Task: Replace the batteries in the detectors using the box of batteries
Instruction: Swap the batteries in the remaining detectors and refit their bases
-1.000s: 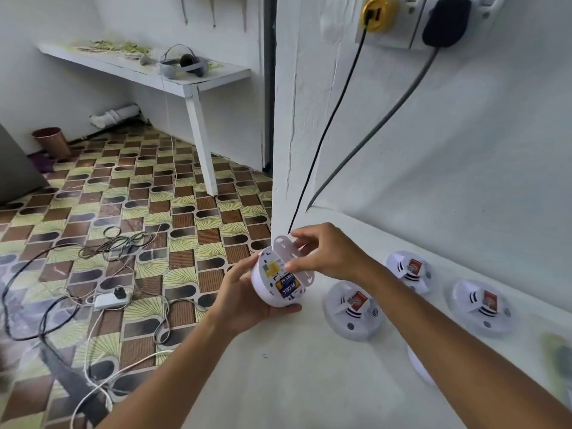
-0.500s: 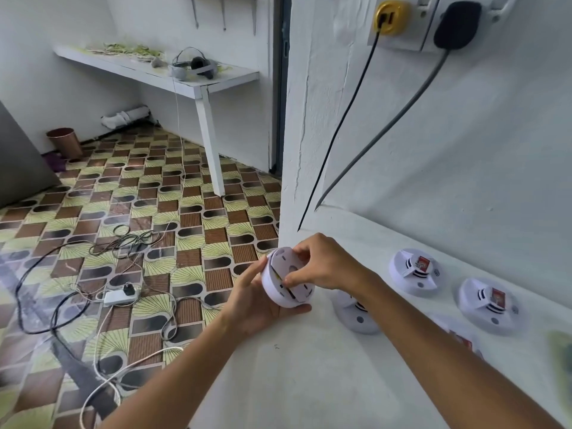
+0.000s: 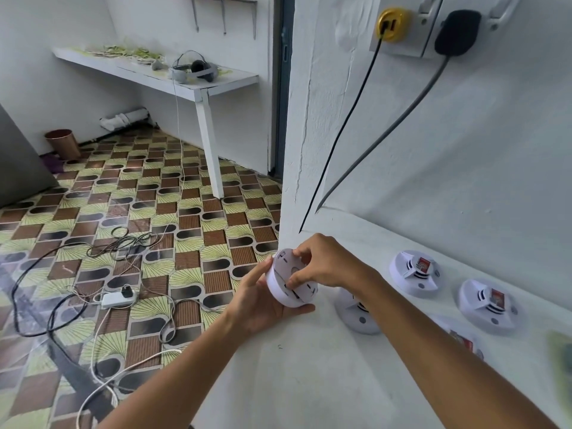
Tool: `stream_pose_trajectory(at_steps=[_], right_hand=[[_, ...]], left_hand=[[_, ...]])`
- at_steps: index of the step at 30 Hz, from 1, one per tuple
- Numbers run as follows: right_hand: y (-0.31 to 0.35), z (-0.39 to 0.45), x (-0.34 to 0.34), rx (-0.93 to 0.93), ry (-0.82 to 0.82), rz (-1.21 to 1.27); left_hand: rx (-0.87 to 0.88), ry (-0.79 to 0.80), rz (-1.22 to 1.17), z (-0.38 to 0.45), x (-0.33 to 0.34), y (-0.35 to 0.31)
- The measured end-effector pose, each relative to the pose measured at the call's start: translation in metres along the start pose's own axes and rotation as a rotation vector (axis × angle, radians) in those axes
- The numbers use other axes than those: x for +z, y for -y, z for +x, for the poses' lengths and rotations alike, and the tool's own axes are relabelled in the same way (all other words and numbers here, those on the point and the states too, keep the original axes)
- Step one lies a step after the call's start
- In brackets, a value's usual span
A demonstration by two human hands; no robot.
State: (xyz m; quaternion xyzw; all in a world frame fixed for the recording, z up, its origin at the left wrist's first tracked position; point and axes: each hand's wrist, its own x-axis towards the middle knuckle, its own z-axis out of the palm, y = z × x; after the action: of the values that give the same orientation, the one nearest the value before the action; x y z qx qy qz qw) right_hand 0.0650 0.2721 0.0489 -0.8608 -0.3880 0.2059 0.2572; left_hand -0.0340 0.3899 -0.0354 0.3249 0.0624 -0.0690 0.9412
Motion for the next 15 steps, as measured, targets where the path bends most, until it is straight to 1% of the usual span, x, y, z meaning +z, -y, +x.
stream_pose_trajectory(at_steps=[5, 9, 15], right_hand=[[0.0006, 0.0011, -0.0017, 0.038, 0.010, -0.005], [0.0021, -0.0004, -0.0020, 0.056, -0.014, 0.023], [-0.0002, -0.0046, 0.0034, 0.185, -0.068, 0.133]], left_hand=[[-0.016, -0.009, 0.008, -0.0010, -0.0001, 0.0006], [-0.026, 0.007, 0.000, -0.0009, 0.0000, 0.0008], [-0.027, 0.009, 0.015, -0.0019, 0.0000, 0.0008]])
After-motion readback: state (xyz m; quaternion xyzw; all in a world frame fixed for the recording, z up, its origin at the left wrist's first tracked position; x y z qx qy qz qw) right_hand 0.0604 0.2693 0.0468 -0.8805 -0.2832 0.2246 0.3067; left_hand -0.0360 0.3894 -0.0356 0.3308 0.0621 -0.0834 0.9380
